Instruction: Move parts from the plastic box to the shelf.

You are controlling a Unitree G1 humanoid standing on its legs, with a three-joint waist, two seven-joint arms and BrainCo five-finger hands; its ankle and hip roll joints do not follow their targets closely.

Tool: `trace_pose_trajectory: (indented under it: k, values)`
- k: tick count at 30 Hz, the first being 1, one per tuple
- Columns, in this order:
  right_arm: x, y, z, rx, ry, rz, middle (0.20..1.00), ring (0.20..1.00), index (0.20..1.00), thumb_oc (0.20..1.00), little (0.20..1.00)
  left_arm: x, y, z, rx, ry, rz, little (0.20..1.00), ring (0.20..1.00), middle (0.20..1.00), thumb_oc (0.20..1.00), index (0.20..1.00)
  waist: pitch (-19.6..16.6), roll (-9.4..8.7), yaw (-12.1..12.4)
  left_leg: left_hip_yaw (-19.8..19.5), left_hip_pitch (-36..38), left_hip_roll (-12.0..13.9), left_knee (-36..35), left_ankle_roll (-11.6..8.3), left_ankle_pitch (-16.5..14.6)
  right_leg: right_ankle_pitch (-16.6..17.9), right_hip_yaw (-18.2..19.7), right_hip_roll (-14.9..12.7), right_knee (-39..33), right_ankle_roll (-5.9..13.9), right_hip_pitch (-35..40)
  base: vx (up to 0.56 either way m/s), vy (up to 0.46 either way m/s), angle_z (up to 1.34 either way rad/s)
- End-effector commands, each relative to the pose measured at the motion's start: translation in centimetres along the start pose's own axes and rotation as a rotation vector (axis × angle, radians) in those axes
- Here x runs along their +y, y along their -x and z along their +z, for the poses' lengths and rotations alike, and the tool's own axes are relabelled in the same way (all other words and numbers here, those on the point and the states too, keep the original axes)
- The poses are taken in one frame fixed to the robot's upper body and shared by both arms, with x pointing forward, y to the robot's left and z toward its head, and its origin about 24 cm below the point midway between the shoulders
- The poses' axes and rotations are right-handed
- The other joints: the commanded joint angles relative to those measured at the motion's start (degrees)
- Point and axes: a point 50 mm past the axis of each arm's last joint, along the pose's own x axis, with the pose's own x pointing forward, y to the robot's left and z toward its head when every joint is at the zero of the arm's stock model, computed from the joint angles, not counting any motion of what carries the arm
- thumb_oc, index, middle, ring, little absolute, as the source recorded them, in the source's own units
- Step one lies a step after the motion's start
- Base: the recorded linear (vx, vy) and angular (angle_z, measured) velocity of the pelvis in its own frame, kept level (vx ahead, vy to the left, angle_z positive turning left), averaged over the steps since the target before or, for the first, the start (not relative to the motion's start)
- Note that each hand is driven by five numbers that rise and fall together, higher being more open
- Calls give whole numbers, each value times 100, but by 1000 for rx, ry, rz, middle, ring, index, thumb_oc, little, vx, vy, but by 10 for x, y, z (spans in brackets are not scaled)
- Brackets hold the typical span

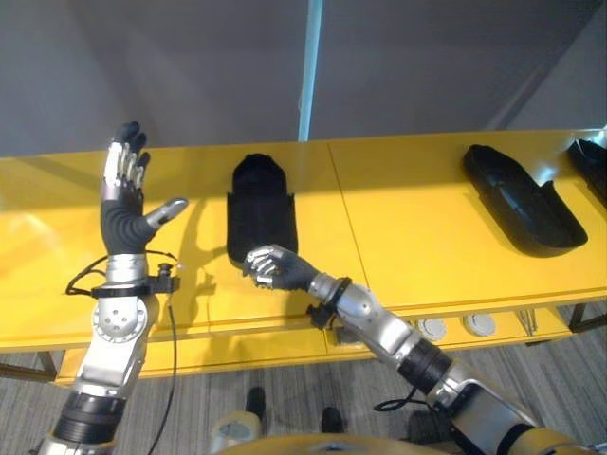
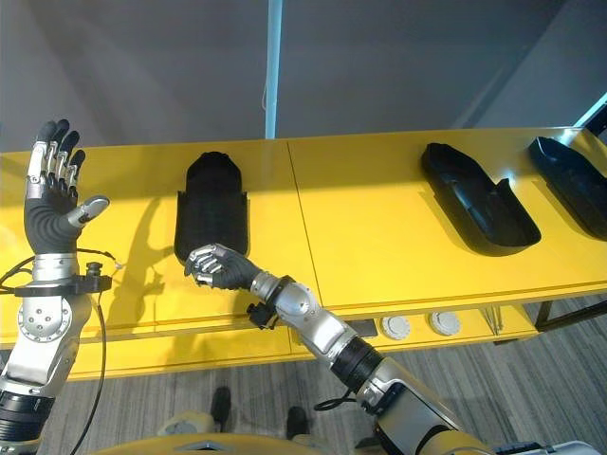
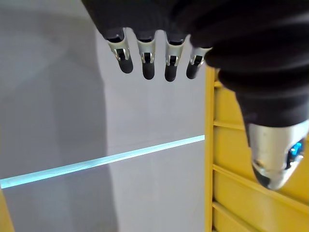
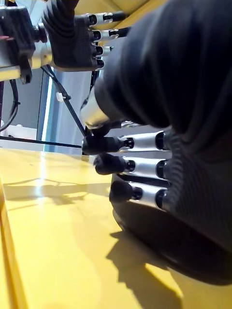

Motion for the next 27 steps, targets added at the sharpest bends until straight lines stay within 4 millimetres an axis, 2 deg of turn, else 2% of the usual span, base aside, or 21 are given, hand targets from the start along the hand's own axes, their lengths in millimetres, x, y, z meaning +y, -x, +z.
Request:
trace_pose_trajectory:
  k: [1,12,18,21,22,23,24,25,26,27]
  values:
    - [0,-8,7,-55,10,-58,200,200,200,200,200,1,-1,1,-21,-1,-8,1000,1000,1000,1000,1000,-145,-89,89,337,277,269,408,-250,-781,-979,111,-294,899,388,-11,0,0,0]
    - [-18,-16,18,-86,90,-139,200,200,200,200,200,-1,2,-5,19,17,-2,1000,1000,1000,1000,1000,-170,-101,172,263,288,274,405,-236,-779,-992,39,-291,871,374,55,5,-1,2]
    - [-21,-10,31,-146,88,-137,200,200,200,200,200,-1,1,-6,21,20,-1,1000,1000,1000,1000,1000,-167,-106,155,257,282,266,403,-231,-782,-987,26,-299,873,382,47,4,5,3]
    - [-21,-2,61,-279,114,-105,200,200,200,200,200,0,-1,-4,5,8,9,1000,1000,1000,1000,1000,-170,-114,97,301,230,282,411,-232,-739,-925,52,-297,869,393,-19,-42,16,1]
    - [-21,3,76,-352,96,-91,200,200,200,200,200,-1,-1,-3,-3,7,9,1000,1000,1000,1000,1000,-168,-117,57,322,225,282,416,-233,-743,-920,67,-299,869,399,-32,0,0,0]
    - [-22,14,100,-475,71,-87,200,200,200,200,200,0,-3,0,-19,0,9,1000,1000,1000,1000,1000,-166,-135,-24,359,225,286,425,-231,-752,-912,112,-290,877,410,-58,-18,39,-2]
    - [-25,21,113,-540,64,-98,200,200,200,200,200,-1,-4,1,-27,-1,7,1000,1000,1000,1000,1000,-171,-138,-62,388,229,287,427,-229,-763,-908,139,-289,884,419,-75,-9,29,-6]
    - [-25,21,113,-540,64,-98,200,200,200,200,200,-1,-4,1,-27,0,7,1000,1000,1000,1000,1000,-171,-138,-61,389,230,287,427,-229,-764,-908,140,-289,885,419,-75,21,57,-6]
    - [-32,37,130,-641,47,-154,200,200,200,200,200,-1,-5,4,-44,-7,-6,1000,1000,1000,1000,1000,-184,-149,-164,450,275,287,437,-215,-835,-941,184,-303,898,445,-63,23,42,-5]
    - [-32,37,130,-641,47,-154,200,200,200,200,200,-1,-5,4,-44,-7,-6,1000,1000,1000,1000,1000,-184,-149,-164,450,275,287,437,-215,-835,-941,184,-303,898,445,-63,-4,64,-21]
